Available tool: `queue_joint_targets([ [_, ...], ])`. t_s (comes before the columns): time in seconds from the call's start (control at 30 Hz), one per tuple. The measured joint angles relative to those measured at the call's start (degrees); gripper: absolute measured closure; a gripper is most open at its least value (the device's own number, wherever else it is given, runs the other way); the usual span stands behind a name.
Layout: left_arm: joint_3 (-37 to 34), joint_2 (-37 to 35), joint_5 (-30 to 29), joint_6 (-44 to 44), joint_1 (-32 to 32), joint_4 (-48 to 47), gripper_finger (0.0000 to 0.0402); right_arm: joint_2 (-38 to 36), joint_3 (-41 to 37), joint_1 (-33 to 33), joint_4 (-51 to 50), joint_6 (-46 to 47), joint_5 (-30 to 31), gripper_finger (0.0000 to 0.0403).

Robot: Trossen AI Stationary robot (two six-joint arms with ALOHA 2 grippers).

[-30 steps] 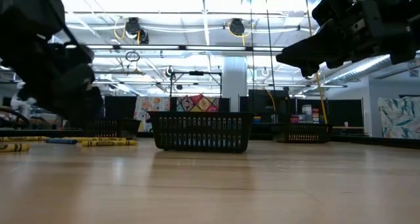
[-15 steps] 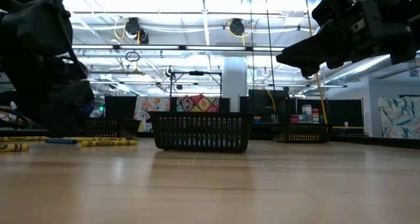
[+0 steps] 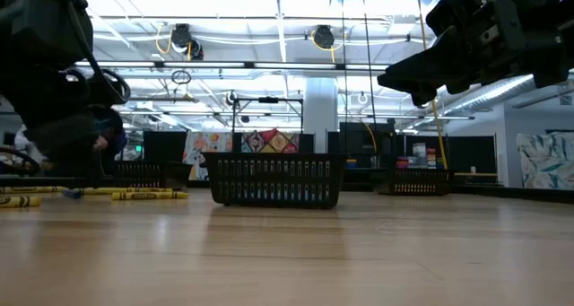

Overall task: Sort crayons
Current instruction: Put the blue crayon into the bottom black bin

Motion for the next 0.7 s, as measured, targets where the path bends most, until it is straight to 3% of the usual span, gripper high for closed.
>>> queue_joint_targets([
  [0.17,3.3,0.0,-0.8,-14.1,-0.3,-1.7,0.0187,0.0,0.0,0.0,0.0,0.1,0.1,0.0299],
  [0.37,4.6,0.7,-1.5,-38.1,-2.7,-1.8,0.0187,0.0,0.0,0.0,-0.1,0.6,3.0,0.0299],
  [0.7,6.0,10.3,-0.6,-54.9,-3.7,-5.3,0.0187,0.0,0.0,0.0,-0.5,0.6,2.8,0.0299],
])
